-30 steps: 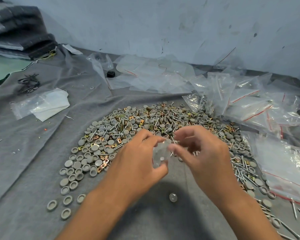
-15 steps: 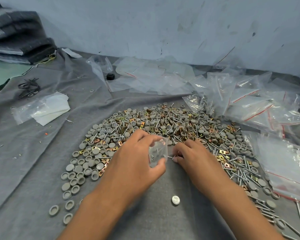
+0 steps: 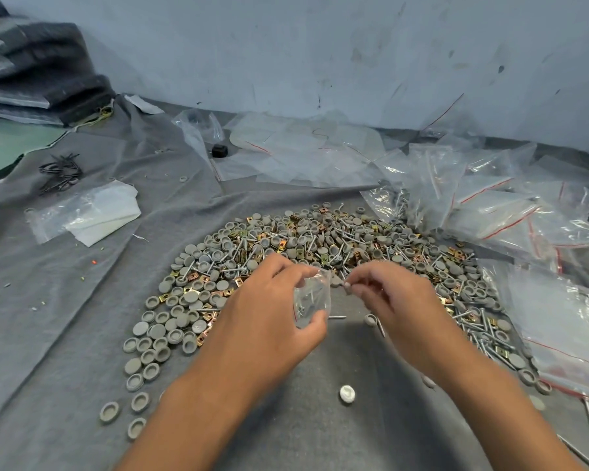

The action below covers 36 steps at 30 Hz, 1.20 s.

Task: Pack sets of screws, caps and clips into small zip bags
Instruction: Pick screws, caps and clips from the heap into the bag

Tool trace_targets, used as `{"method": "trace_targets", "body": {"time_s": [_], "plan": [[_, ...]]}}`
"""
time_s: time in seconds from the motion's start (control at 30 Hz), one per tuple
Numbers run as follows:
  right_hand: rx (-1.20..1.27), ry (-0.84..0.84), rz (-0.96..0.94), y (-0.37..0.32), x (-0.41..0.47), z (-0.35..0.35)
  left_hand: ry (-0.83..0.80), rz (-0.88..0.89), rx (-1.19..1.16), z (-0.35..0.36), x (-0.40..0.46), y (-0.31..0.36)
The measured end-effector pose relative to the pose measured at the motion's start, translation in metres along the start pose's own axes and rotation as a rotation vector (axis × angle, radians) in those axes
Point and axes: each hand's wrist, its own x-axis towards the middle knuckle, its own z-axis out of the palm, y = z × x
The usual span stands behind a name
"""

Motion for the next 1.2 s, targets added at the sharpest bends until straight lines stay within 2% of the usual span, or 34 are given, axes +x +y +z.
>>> {"method": "trace_targets", "body": {"time_s": [0.1,0.2,0.3,0.43,0.73,0.9,1.03,1.2], "plan": [[0.267,0.13,-0.067,-0.013,-0.004,-0.016,0.0,-0.002,0.001,0.0,0.0,0.0],[0.418,0.06,-0.088,-0.024,-0.009,-0.019,0.002,-0.001,-0.002,0.0,0.0,0.0],[0.273,-0.014,-0.173,-0.033,-0.014,-0.014,-0.001,0.012,-0.005,0.0,0.001,0.001],[0.145,-0.017,-0.224,-0.037,-0.016,-0.01,0.011,0.021,-0.003,0.0,0.001,0.003],[0.174,0.043,-0.12,-0.021,-0.014,-0.022,0.013,-0.001,0.016,-0.004,0.001,0.002],[0.013,-0.097,0.001,0.003,-0.016,-0.014,-0.003,0.005,0.02,-0.01,0.001,-0.001],[-0.221,-0.286,-0.021,0.013,-0.019,0.002,-0.023,0.036,0.04,-0.015,0.001,0.0],[-0.194,-0.408,0.012,0.012,-0.02,0.005,-0.071,0.067,0.048,-0.017,-0.001,0.002]]}}
